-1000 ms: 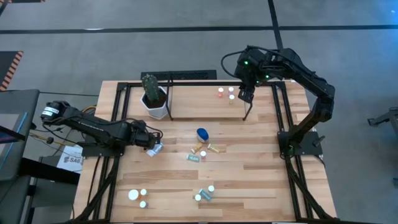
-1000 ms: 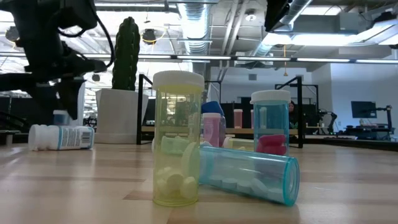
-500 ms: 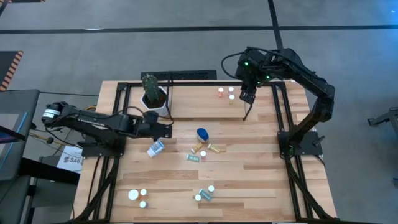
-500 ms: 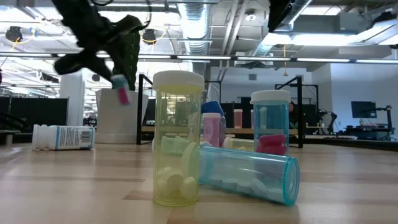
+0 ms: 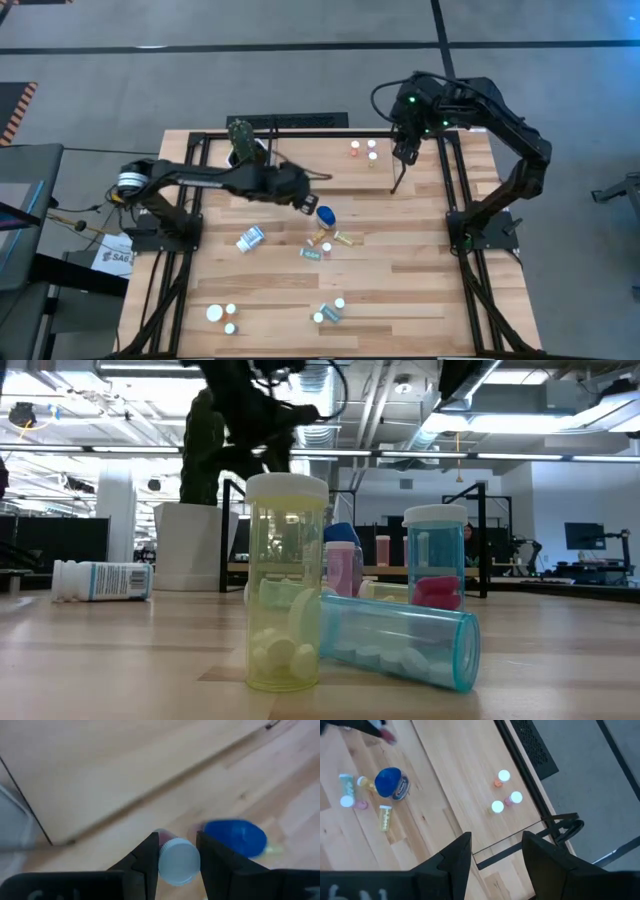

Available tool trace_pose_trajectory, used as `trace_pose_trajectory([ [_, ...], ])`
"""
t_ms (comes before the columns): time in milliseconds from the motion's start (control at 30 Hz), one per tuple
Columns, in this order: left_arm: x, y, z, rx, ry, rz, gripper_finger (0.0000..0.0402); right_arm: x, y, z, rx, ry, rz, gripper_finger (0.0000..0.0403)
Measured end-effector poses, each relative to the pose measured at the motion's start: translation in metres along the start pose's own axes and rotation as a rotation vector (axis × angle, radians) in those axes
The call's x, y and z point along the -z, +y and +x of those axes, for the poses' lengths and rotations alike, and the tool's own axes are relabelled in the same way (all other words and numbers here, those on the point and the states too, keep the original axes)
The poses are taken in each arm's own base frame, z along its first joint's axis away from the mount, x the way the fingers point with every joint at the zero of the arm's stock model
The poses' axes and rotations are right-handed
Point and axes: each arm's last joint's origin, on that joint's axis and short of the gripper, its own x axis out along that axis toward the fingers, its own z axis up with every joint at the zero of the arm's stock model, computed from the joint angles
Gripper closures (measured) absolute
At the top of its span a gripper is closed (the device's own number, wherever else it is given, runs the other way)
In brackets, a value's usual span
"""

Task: Pick and place medicine bottles onto shelf by color
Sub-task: Put the small blue pill bottle on the shelf

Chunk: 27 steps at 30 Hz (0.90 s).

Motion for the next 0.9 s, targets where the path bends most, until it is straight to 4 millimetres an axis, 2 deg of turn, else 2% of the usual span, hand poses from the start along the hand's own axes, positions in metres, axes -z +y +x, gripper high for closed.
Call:
trace_pose_trajectory([
  [100, -0.018, 0.003, 0.01, -0.019, -0.001, 0.012, 0.0305, 0.001, 0.002, -0.003, -0.005, -0.01, 0.007, 0.0207],
  [200, -0.032, 0.016, 0.02, -0.046, 0.004, -0.02, 0.0305, 0.002, 0.003, -0.004, -0.006, -0.013, 0.015, 0.0207],
  [367, -0.049, 0.035, 0.025, -0.07, 0.002, -0.091, 0.0306, 0.003, 0.003, -0.005, -0.006, -0.017, 0.018, 0.0207],
  [533, -0.053, 0.039, 0.026, -0.054, 0.011, -0.089, 0.0306, 0.002, 0.002, -0.005, -0.006, -0.016, 0.02, 0.0207],
  [700, -0.049, 0.03, 0.025, -0.026, -0.003, -0.036, 0.0306, 0.002, 0.002, -0.005, -0.006, -0.019, 0.024, 0.0207],
  [900, -0.053, 0.023, 0.026, 0.038, -0.048, -0.018, 0.0306, 0.001, 0.002, -0.005, -0.006, -0.035, 0.029, 0.0207],
])
